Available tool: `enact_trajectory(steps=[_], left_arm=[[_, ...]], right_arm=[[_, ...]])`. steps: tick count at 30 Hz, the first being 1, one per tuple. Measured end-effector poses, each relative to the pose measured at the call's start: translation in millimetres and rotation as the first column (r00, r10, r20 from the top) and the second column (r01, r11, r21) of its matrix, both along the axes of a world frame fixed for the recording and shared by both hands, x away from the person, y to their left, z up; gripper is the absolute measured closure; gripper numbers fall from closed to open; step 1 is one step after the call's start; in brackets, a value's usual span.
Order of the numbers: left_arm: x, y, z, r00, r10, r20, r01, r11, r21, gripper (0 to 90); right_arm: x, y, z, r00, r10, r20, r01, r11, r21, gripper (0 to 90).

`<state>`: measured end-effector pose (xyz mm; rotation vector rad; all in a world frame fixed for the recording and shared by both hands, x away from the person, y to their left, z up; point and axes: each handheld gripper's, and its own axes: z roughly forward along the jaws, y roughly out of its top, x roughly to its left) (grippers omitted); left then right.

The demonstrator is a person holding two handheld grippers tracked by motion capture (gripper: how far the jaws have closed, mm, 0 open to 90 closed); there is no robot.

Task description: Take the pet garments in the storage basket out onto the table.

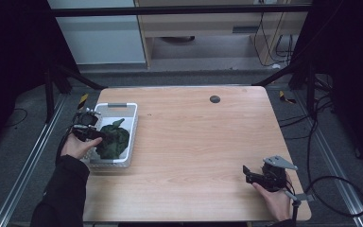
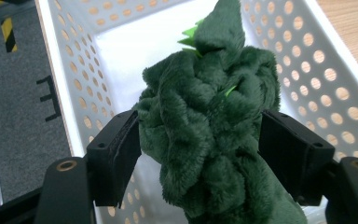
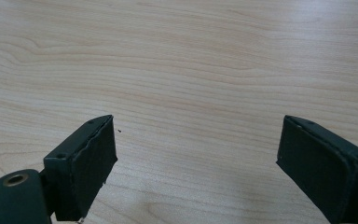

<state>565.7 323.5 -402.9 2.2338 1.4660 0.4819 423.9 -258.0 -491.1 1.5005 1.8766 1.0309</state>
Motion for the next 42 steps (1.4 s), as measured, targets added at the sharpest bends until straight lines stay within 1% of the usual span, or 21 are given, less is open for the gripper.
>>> enact_trajectory(steps=[2,4,7,14,23,27,30,35,38,40,41,42], left_arm=[[0.5,1.3,-2.1,1.0,-0.001,-0.007,0.001,1.0,-0.001,29.8],[0.8,2.1,-5.2,1.0,-0.001,-0.01,0.001,1.0,-0.007,30.7],[1.0,1.5,-6.7,0.9998,-0.004,-0.017,0.004,1.0,-0.003,31.9],[4.2,-0.2,-11.9,0.9991,-0.006,-0.042,0.006,1.0,0.001,38.0],[7.2,0.1,-16.1,0.9978,-0.007,-0.065,0.007,1.0,-0.006,49.1],[8.1,1.3,-18.5,0.9968,-0.005,-0.08,0.004,0.9999,-0.009,57.7],[8.6,2.5,-19.3,0.9959,0.004,-0.091,-0.006,0.9998,-0.02,63.1],[7.5,2.4,-18.3,0.9963,0.001,-0.086,-0.003,0.9998,-0.02,68.2],[6.6,2.1,-17.2,0.9968,-0.005,-0.08,0.003,0.9996,-0.027,70.5],[6.0,2.0,-16.1,0.9973,-0.003,-0.073,0.001,0.9995,-0.032,71.3],[5.3,2.3,-14.5,0.9977,-0.007,-0.068,0.005,0.9996,-0.028,71.7],[4.6,2.3,-13.6,0.9984,-0.003,-0.057,0.002,0.9994,-0.033,72.2]], right_arm=[[-0.1,0.2,0.0,1.0,0.0,-0.004,0.0,1.0,0.004,11.5],[0.4,0.0,-0.5,1.0,0.002,-0.002,-0.002,1.0,-0.003,11.5],[0.5,0.2,-0.5,1.0,0.003,-0.003,-0.003,1.0,-0.003,11.5],[0.4,0.2,-0.4,1.0,0.001,-0.007,-0.001,1.0,0.001,11.5],[0.7,0.0,-0.6,1.0,0.003,-0.009,-0.003,1.0,0.002,11.5],[0.8,0.3,-0.8,0.9999,0.006,-0.01,-0.006,1.0,0.001,11.5],[0.8,0.2,-0.9,0.9999,0.007,-0.011,-0.007,1.0,0.002,11.5],[0.9,0.3,-1.1,0.9999,0.007,-0.012,-0.007,1.0,0.001,11.5],[0.6,0.1,-1.0,0.9999,0.007,-0.013,-0.007,1.0,0.001,11.5],[0.4,0.1,-0.8,0.9999,0.006,-0.014,-0.006,1.0,0.004,11.5],[0.7,-0.2,-1.0,0.9999,0.007,-0.011,-0.007,1.0,-0.001,11.5],[0.7,-0.4,-1.0,0.9999,0.007,-0.011,-0.007,1.0,-0.002,11.5]])
